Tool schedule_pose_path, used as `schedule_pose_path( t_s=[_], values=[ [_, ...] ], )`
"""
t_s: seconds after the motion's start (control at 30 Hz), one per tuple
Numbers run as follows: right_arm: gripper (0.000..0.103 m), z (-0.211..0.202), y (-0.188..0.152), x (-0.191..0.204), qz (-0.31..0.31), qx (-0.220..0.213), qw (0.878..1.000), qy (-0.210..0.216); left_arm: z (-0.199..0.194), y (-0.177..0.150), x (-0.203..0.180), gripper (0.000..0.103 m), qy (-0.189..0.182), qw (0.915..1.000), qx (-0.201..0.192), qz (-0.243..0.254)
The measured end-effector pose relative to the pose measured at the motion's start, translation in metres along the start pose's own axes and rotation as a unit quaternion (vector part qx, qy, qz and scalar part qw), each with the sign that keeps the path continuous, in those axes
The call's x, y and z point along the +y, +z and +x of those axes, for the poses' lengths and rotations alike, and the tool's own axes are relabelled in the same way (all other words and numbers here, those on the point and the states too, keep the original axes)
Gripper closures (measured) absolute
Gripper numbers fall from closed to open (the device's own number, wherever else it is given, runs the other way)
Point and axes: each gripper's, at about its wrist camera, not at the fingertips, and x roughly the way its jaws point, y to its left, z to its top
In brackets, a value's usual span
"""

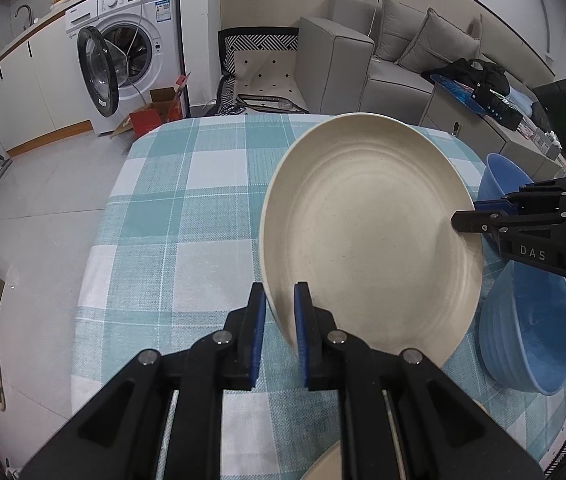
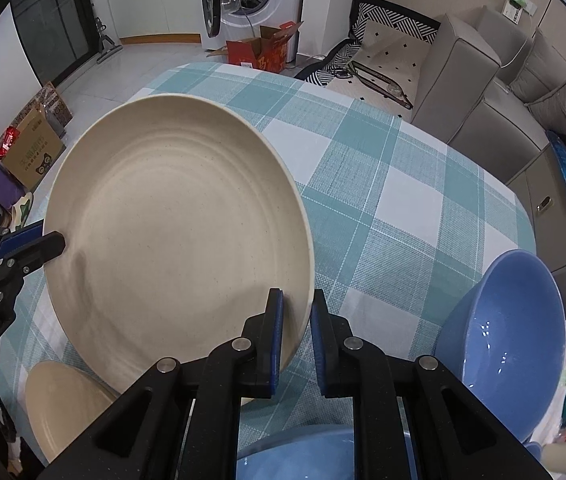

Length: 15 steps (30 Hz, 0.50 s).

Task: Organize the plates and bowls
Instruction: 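Lift the smaller cream plate off the table with both grippers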

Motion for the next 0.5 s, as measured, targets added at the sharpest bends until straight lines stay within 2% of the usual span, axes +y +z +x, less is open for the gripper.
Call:
schedule_pose_path(
  t_s=[0.5],
  values=[
    [0.090, -0.033, -0.006, 0.007, -0.011, -0.020, 1.000, -0.003, -0.031, -0.004, 0.001, 0.091, -0.006, 0.9997, -0.022, -0.003]
  ],
)
